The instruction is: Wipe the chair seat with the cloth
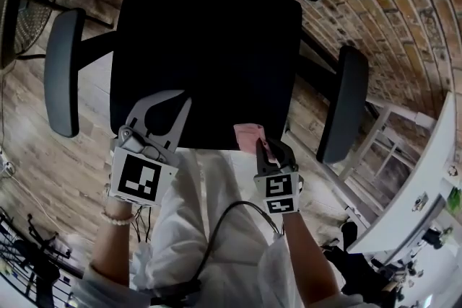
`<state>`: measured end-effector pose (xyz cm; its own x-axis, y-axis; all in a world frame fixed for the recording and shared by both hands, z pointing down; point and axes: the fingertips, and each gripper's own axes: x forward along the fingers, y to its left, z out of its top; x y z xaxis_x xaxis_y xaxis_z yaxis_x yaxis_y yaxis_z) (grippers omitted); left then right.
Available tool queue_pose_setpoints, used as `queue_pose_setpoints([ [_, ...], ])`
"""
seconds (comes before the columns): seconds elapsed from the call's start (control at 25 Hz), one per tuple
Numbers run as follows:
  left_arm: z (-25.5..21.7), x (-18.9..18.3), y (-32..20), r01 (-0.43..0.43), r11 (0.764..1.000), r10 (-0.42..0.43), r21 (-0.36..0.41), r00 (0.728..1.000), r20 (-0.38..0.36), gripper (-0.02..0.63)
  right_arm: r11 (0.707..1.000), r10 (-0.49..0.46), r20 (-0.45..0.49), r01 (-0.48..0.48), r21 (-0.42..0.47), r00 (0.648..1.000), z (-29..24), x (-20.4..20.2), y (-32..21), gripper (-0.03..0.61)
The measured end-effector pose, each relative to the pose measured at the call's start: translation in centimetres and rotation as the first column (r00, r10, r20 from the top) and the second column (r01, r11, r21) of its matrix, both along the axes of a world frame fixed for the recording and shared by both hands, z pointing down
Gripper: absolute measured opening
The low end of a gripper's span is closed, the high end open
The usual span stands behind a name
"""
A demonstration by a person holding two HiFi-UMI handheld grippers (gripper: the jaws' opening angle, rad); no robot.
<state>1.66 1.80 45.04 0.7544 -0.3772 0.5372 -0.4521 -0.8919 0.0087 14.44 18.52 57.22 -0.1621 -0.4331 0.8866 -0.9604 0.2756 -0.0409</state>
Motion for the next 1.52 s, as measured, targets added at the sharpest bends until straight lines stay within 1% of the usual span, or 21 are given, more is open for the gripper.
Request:
queue_pose_setpoints([
  [0.12, -3.5, 0.1, -0.9, 0.004, 1.000, -0.004, 0.007, 1.000, -0.024, 0.018, 0.998, 0.014, 0.045, -0.016, 0.056, 0.999, -3.3, -1.2, -2.1, 0.055],
  [0.24, -7.9, -0.1, -1.7, 0.026, 1.000, -0.027, -0.015, 0.999, -0.040, 0.018, 0.992, 0.027, 0.107, -0.040, 0.119, 0.994, -8.5, -2.7, -4.4, 0.055],
  [0.32, -11.6, -0.2, -2.8, 0.038, 0.999, -0.040, -0.020, 0.997, -0.068, 0.018, 0.983, 0.032, 0.141, -0.057, 0.176, 0.989, -12.4, -3.6, -6.5, 0.055],
  [0.4, -15.7, -0.4, -3.5, 0.039, 0.999, -0.039, -0.008, 0.995, -0.094, 0.018, 0.971, 0.035, 0.167, -0.073, 0.229, 0.985, -16.6, -4.3, -8.3, 0.055],
  [0.56, -23.1, -1.0, -4.6, 0.043, 0.997, -0.036, 0.067, 0.994, -0.107, 0.018, 0.938, 0.019, 0.172, -0.077, 0.337, 0.985, -24.4, -4.3, -11.4, 0.055],
  [0.72, -28.9, -1.2, -4.6, 0.047, 0.996, -0.037, 0.077, 0.991, -0.125, 0.018, 0.895, 0.023, 0.180, -0.100, 0.435, 0.983, -31.1, -3.2, -13.4, 0.055],
  [0.8, -31.5, -1.4, -4.8, 0.062, 0.993, -0.048, 0.101, 0.990, -0.133, 0.018, 0.872, 0.024, 0.177, -0.108, 0.477, 0.984, -34.2, -2.5, -14.3, 0.055],
  [1.0, -36.3, -1.9, -4.5, 0.090, 0.983, -0.067, 0.160, 0.987, -0.145, 0.018, 0.809, 0.012, 0.157, -0.102, 0.579, 0.988, -41.3, -1.9, -15.7, 0.055],
  [1.12, -38.8, -2.0, -4.2, 0.092, 0.981, -0.062, 0.169, 0.983, -0.175, 0.018, 0.768, 0.006, 0.157, -0.105, 0.631, 0.988, -44.8, -1.8, -16.4, 0.055],
  [1.2, -40.3, -2.3, -3.8, 0.095, 0.981, -0.061, 0.169, 0.979, -0.195, 0.018, 0.747, 0.002, 0.158, -0.106, 0.656, 0.987, -46.6, -1.8, -16.5, 0.055],
  [1.32, -41.9, -3.0, -3.4, 0.094, 0.977, -0.055, 0.192, 0.979, -0.199, 0.018, 0.725, -0.012, 0.165, -0.105, 0.680, 0.986, -48.7, -2.1, -16.4, 0.055],
  [1.52, -43.6, -4.5, -3.2, 0.135, 0.967, -0.089, 0.217, 0.974, -0.210, 0.018, 0.709, -0.044, 0.170, -0.089, 0.699, 0.984, -50.5, -3.1, -16.2, 0.055],
])
